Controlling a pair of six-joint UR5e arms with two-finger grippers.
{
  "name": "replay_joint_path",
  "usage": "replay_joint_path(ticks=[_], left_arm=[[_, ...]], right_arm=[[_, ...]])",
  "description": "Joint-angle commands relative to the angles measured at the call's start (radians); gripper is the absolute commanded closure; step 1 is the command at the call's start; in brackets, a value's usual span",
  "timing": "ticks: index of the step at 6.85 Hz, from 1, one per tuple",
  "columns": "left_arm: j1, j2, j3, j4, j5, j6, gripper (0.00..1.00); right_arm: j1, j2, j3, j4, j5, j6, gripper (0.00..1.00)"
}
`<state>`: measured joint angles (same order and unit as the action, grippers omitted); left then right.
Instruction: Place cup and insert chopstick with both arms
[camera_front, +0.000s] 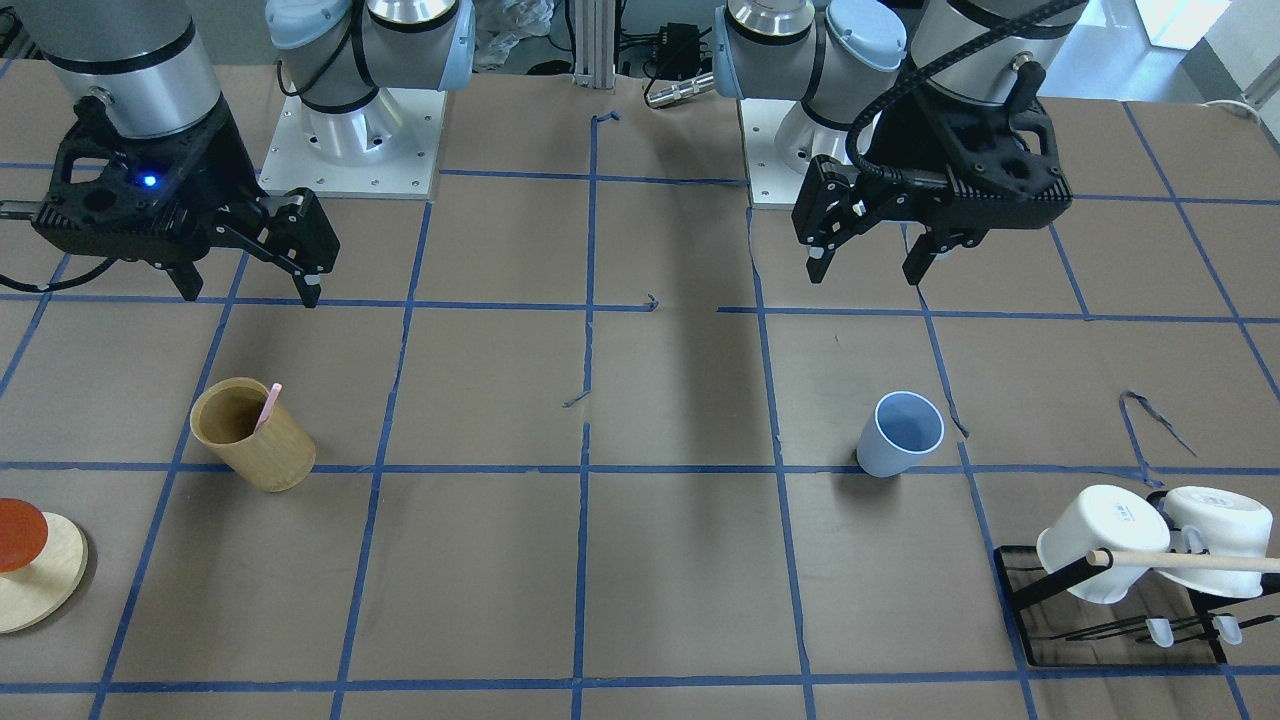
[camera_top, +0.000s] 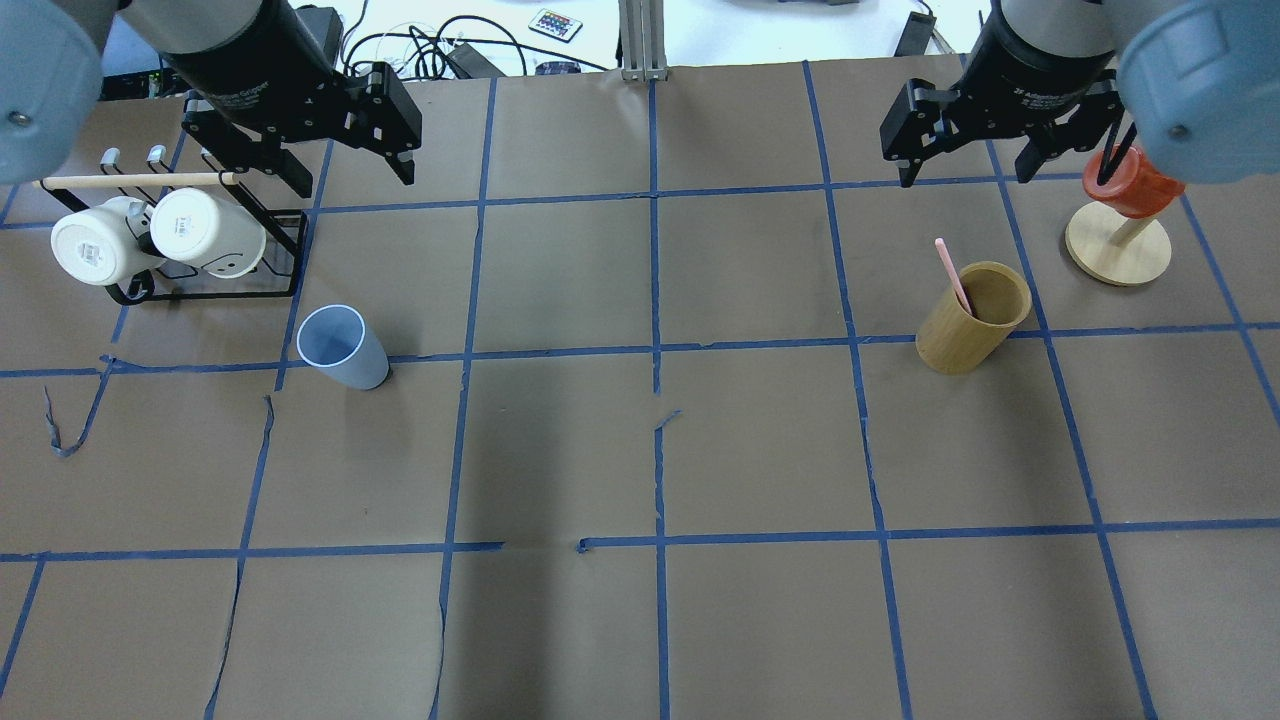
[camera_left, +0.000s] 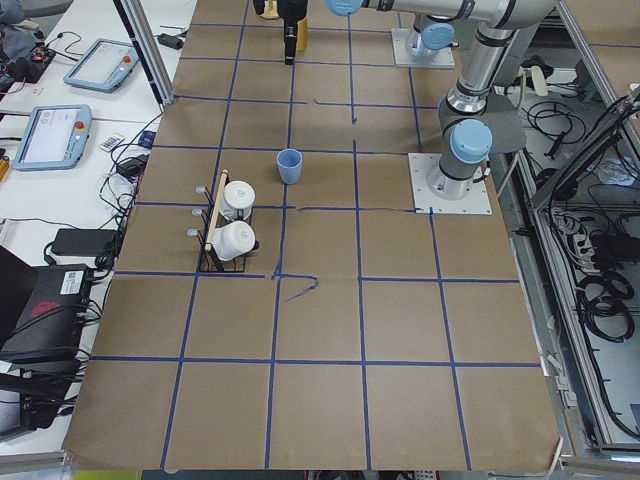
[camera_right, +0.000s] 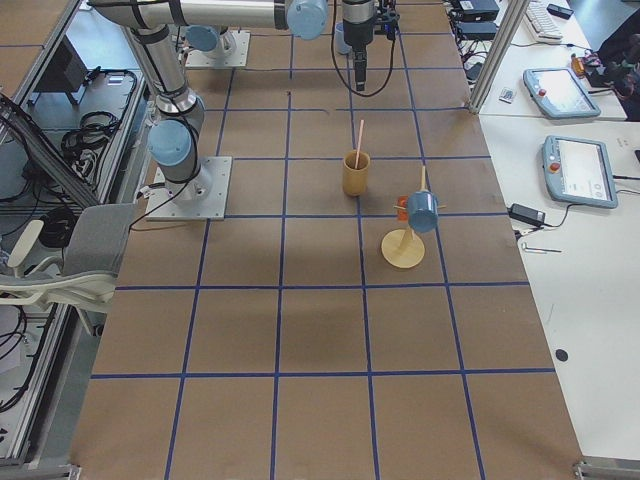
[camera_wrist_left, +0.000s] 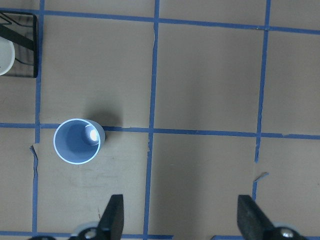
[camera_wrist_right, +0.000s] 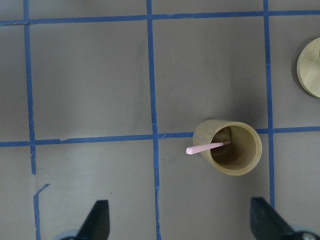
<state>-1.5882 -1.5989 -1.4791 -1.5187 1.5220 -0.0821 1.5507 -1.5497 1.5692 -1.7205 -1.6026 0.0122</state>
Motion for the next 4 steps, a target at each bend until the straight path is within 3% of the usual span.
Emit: replay_joint_path(ticks=[1,4], left_arm=[[-0.001,0.013,-0.041,0.028,-0.003,-0.008,0.02],[0.001,0.013,-0.038,0.028,0.001,-0.016,0.00]], right_arm=[[-0.001,0.006,0.000,-0.069,0.003,-0.003,0.00],[-0.001,0.005,0.000,-0.074,0.004,-0.003,0.00]])
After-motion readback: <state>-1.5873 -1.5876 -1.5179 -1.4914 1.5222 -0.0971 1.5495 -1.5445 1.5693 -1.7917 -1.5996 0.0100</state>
